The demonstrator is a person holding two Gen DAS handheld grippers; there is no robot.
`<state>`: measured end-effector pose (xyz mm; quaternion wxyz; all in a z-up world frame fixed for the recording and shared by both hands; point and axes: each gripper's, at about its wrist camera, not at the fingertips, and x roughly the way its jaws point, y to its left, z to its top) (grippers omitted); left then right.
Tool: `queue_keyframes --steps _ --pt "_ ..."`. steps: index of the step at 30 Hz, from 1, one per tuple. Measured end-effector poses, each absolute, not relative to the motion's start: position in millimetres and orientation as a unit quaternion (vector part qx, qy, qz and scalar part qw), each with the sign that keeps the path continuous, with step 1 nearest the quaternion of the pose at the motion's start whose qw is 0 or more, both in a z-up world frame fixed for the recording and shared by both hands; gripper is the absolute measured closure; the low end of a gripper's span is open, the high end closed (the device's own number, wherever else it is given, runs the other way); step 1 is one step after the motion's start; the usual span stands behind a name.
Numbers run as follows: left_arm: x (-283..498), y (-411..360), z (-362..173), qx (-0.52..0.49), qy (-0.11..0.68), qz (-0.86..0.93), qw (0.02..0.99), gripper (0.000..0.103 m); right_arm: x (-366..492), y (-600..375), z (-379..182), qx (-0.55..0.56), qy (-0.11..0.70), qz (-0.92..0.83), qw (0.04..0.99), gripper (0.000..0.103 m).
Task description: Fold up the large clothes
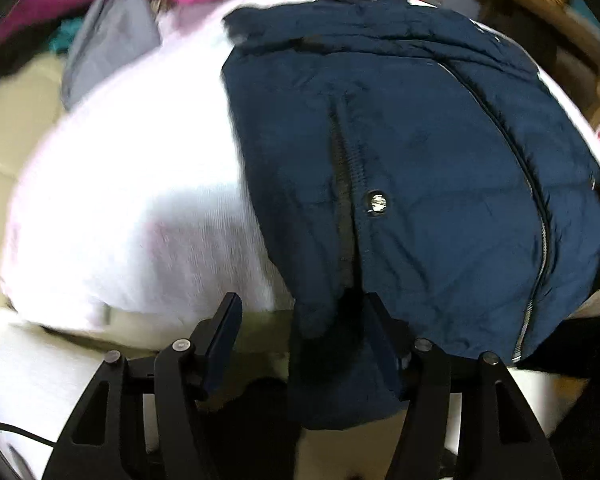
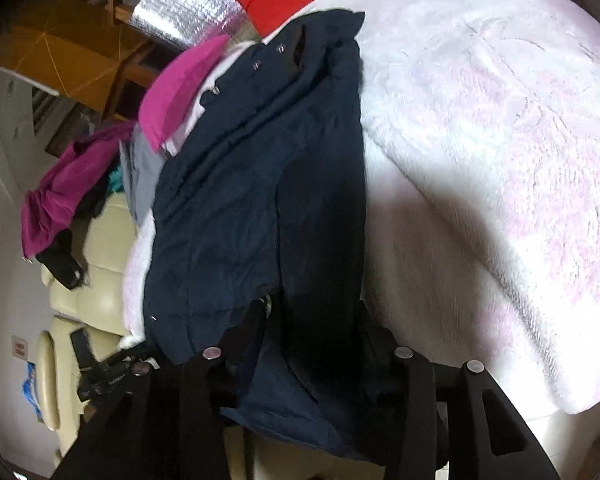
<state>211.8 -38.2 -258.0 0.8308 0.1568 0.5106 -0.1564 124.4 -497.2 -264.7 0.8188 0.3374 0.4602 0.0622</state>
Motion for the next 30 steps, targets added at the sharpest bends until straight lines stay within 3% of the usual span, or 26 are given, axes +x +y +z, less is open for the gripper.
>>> queue_keyframes --steps 3,6,10,17,19,21,22,30 --pt "197.2 -50.3 -251.1 0.184 0.476 -0.161 0.845 0.04 123.2 -487.1 -254.7 0.305 0.449 0.068 0.837 0.074" --pt "192.2 -57.6 -250.6 0.198 0.463 -0.155 0.85 0.04 122.0 -483.9 -244.8 0.294 0.427 0.076 0.852 0.075" --pt "194.9 -47.5 -248.6 0.198 0.455 -0.151 0.855 0.04 135.0 -481.7 -262.1 0.291 0.467 0.052 0.833 0.071" --pt "188.2 -38.8 -242.5 0.212 0.442 -0.146 0.859 0.04 132.1 -483.0 -261.9 0.3 0.467 0.046 0.83 0.069" --pt "185.8 -39.0 -241.5 0.216 0.439 -0.147 0.859 0.04 127.0 -483.6 -261.7 0.303 0.466 0.038 0.83 0.061" --pt "185.0 -39.9 -239.8 0.22 0.438 -0.147 0.859 0.04 122.6 -484.8 -262.2 0.309 0.467 0.038 0.828 0.042" --pt "185.9 -38.2 -240.5 0.22 0.437 -0.148 0.859 0.04 119.9 -484.6 -261.8 0.312 0.466 0.039 0.827 0.04" --pt "184.9 -40.3 -246.8 0.219 0.456 -0.165 0.846 0.04 119.8 -477.1 -273.4 0.29 0.494 0.031 0.819 0.037"
